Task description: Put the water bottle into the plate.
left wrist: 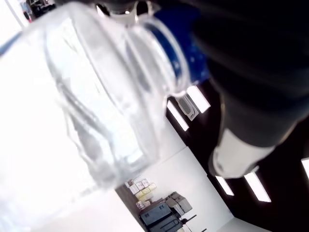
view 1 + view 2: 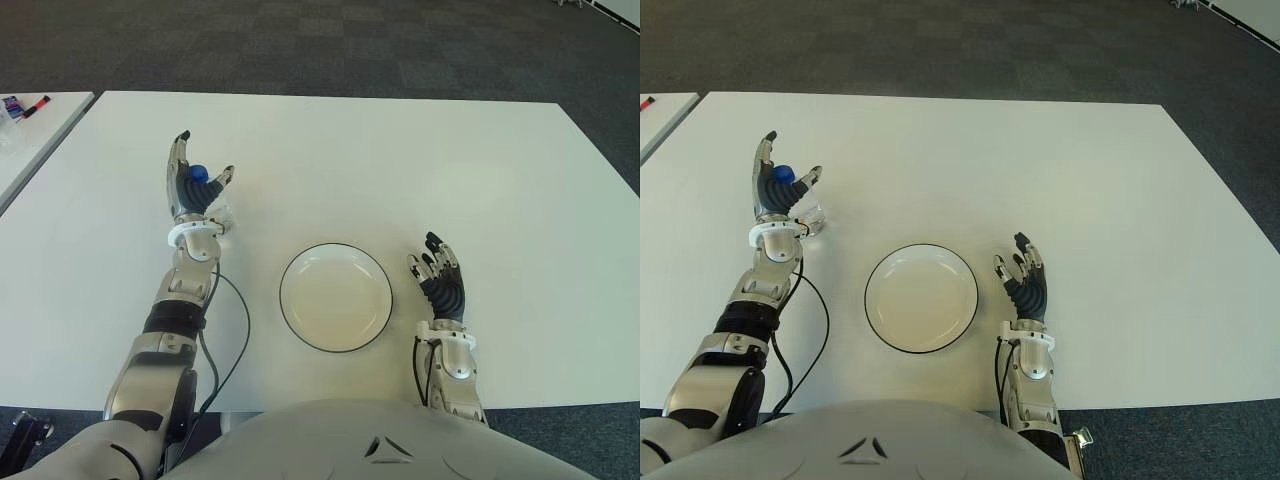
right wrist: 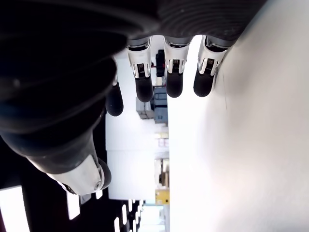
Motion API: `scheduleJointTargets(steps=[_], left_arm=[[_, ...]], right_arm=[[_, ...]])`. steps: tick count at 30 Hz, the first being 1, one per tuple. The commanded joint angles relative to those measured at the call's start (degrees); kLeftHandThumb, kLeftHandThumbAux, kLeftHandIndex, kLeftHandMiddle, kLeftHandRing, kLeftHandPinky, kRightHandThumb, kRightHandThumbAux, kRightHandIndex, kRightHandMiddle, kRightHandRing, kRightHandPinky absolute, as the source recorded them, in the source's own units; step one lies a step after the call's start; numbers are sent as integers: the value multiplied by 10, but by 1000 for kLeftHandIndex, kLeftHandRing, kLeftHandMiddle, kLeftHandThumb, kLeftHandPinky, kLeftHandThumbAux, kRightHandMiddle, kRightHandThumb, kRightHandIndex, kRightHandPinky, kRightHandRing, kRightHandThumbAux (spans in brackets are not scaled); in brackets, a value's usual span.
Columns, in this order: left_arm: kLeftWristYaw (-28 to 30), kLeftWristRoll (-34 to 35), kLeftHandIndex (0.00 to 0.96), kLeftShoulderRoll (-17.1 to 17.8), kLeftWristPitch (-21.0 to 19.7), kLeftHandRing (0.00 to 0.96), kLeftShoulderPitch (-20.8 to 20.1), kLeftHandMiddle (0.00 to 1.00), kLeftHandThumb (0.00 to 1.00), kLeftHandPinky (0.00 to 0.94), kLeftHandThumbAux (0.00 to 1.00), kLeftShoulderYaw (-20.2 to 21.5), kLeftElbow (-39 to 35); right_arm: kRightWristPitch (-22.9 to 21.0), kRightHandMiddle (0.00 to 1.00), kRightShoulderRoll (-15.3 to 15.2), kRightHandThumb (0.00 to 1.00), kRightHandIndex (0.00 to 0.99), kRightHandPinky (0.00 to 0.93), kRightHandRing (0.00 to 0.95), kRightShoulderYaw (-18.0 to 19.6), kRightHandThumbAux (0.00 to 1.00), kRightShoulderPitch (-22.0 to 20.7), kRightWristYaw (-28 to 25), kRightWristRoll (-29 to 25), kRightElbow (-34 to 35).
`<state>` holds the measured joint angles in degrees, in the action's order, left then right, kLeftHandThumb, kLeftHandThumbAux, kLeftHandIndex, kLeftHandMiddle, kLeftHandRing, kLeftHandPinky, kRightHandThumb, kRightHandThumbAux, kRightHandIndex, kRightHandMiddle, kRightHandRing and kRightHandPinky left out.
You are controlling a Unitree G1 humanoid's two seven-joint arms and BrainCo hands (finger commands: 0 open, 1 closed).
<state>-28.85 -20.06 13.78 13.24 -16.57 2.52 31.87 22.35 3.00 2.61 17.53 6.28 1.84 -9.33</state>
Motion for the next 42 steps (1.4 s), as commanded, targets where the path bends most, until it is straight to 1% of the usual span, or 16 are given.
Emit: scheduleJointTargets(steps=[1, 13, 36, 42], left_arm=[[1, -3, 0, -3, -1, 62, 2, 58, 196, 112, 762, -7, 9], [-1, -1, 0, -3, -2, 70, 5, 68, 202, 114, 761, -13, 7], [1, -2, 0, -7, -2, 61, 9, 61, 209, 104, 758, -15, -3], [5, -1, 0, -7, -1, 60, 10, 57, 216, 107, 762, -17, -5]], right_arm=[[-26, 128, 3, 490, 188, 115, 91, 4, 779, 14, -3, -10, -18], [-20, 123, 4, 468, 181, 106, 87, 7, 796, 14, -4, -10, -22], [-17, 126, 3, 460, 190, 112, 87, 11, 810, 13, -10, -13, -27], [-9, 128, 5, 454, 189, 114, 91, 14, 818, 12, -12, -17, -31]])
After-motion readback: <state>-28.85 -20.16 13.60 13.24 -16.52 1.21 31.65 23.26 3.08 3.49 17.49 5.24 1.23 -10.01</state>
